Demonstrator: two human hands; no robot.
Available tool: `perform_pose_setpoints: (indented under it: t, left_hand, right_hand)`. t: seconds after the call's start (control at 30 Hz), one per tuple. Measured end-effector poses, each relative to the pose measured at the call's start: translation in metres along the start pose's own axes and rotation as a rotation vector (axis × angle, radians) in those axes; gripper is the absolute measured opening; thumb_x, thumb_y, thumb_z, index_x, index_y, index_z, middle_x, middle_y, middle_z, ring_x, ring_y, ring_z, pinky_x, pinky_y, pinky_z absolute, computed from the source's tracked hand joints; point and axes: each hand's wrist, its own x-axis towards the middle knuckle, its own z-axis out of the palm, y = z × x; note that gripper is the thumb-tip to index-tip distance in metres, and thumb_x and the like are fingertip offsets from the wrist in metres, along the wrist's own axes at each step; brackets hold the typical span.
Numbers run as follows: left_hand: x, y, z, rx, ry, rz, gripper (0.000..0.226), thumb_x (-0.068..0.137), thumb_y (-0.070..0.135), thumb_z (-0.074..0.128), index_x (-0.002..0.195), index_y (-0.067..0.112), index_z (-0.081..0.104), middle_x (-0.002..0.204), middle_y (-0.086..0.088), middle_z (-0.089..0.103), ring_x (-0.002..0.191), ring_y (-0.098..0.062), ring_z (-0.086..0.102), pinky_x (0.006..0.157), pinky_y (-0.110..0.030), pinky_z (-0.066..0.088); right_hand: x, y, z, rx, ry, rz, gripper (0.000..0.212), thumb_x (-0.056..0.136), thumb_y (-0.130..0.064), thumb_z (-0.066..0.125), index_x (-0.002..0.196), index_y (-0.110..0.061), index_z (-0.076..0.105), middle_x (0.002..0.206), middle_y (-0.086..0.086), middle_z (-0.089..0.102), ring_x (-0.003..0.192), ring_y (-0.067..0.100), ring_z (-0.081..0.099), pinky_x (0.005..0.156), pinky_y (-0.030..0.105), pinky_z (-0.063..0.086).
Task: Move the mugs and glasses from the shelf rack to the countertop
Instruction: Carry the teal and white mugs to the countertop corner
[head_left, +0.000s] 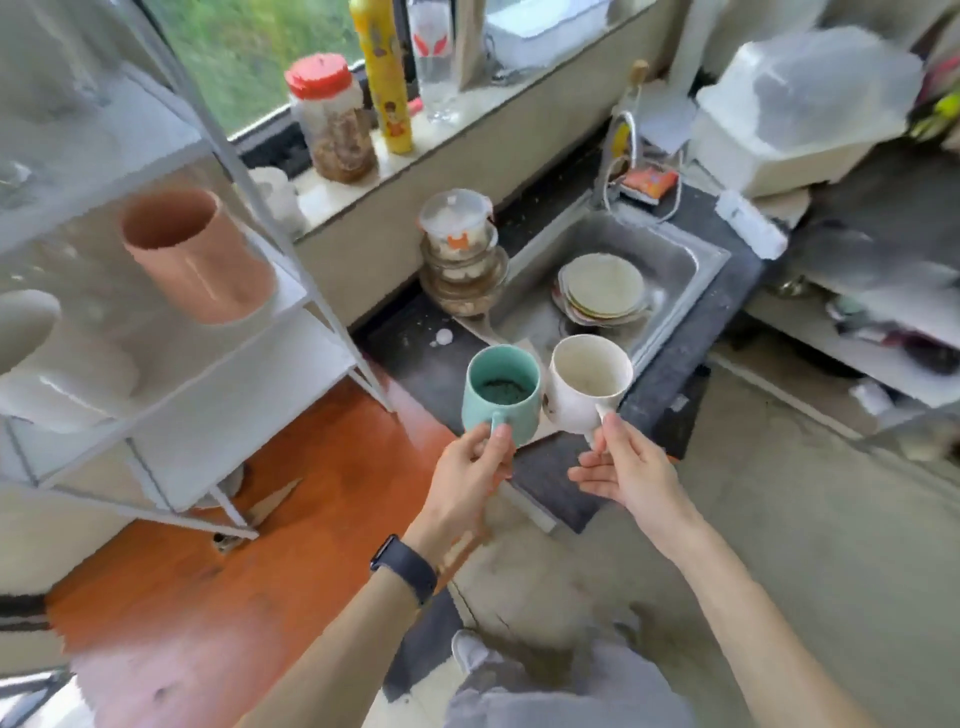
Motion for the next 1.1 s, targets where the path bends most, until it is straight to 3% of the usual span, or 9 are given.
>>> perform_pose_setpoints:
  t: [0.2,0.3,0.37,0.43,0.53,0.67,0.9,1.0,1.1]
  left_hand:
    - [0.022,0.061,0.139,0.068,-0.316,0.141,0.033,0.102,0.039,0.05,0.078,0.017,0.059,0.071,0.003,0.061,0.065,-0.009,0.059,0.061,-0.024,0.042]
    - [0.02,0.089,0.216,0.064,-0.448,0.164,0.038,0.095,0.05,0.053,0.08,0.016,0.061,0.075,0.004,0.063,0.067,-0.012,0.063,0.065,-0.032,0.047]
    - [0.012,0.105,0.268,0.067,-0.513,0.196,0.045,0.098,0.048,0.052,0.085,0.006,0.061,0.077,-0.002,0.061,0.071,-0.017,0.061,0.069,-0.038,0.05]
    - [0.004,0.12,0.32,0.065,-0.581,0.239,0.045,0.101,0.042,0.05,0.086,0.0,0.057,0.078,-0.004,0.058,0.073,-0.018,0.056,0.071,-0.034,0.047]
    - [-0.006,0.142,0.393,0.045,-0.696,0.257,0.038,0.101,0.042,0.051,0.076,0.013,0.055,0.072,0.001,0.053,0.065,-0.014,0.049,0.062,-0.023,0.041]
    - [-0.017,0.174,0.481,0.089,-0.803,0.256,0.037,0.096,0.05,0.053,0.072,0.023,0.055,0.069,0.008,0.053,0.057,-0.007,0.052,0.061,-0.027,0.036]
    - [-0.016,0.227,0.62,0.211,-0.914,0.315,0.039,0.1,0.048,0.049,0.085,0.015,0.063,0.084,-0.001,0.066,0.074,-0.014,0.067,0.077,-0.037,0.05]
    - [-0.004,0.253,0.679,0.219,-0.982,0.335,0.045,0.101,0.046,0.048,0.096,0.004,0.063,0.085,-0.002,0.064,0.075,-0.015,0.065,0.078,-0.037,0.05]
    - [0.015,0.275,0.735,0.214,-1.037,0.347,0.044,0.101,0.047,0.047,0.096,0.006,0.063,0.086,-0.004,0.063,0.075,-0.015,0.062,0.072,-0.031,0.047]
  right_hand:
    - [-0.027,-0.003,-0.137,0.122,0.279,-0.088,0.038,0.105,-0.039,0.041,0.079,-0.013,0.051,0.074,0.01,0.062,0.066,0.023,0.072,0.061,0.029,0.057]
    - [-0.045,-0.004,-0.211,0.16,0.388,-0.135,0.039,0.105,-0.041,0.04,0.08,-0.013,0.052,0.077,0.011,0.061,0.07,0.025,0.074,0.067,0.034,0.057]
    - [-0.058,-0.004,-0.26,0.178,0.441,-0.153,0.039,0.104,-0.042,0.04,0.079,-0.014,0.052,0.079,0.011,0.061,0.072,0.027,0.074,0.072,0.039,0.057]
    - [-0.069,-0.003,-0.309,0.192,0.495,-0.172,0.04,0.104,-0.042,0.04,0.079,-0.014,0.053,0.078,0.012,0.061,0.071,0.026,0.075,0.073,0.041,0.057]
    - [-0.085,-0.002,-0.379,0.194,0.579,-0.204,0.04,0.105,-0.041,0.04,0.078,-0.013,0.052,0.076,0.012,0.06,0.069,0.025,0.074,0.072,0.039,0.056]
    - [-0.106,-0.007,-0.458,0.191,0.693,-0.239,0.04,0.105,-0.04,0.04,0.078,-0.012,0.051,0.074,0.01,0.059,0.069,0.025,0.075,0.071,0.038,0.057]
    - [-0.12,-0.029,-0.576,0.218,0.868,-0.294,0.039,0.106,-0.037,0.038,0.082,-0.009,0.051,0.077,0.01,0.062,0.069,0.021,0.075,0.065,0.031,0.059]
    - [-0.111,-0.043,-0.627,0.22,0.925,-0.307,0.04,0.106,-0.038,0.038,0.082,-0.009,0.051,0.077,0.012,0.063,0.069,0.022,0.075,0.067,0.033,0.059]
    - [-0.097,-0.062,-0.678,0.229,0.976,-0.328,0.041,0.105,-0.04,0.039,0.083,-0.009,0.052,0.076,0.011,0.064,0.074,0.027,0.076,0.073,0.041,0.059]
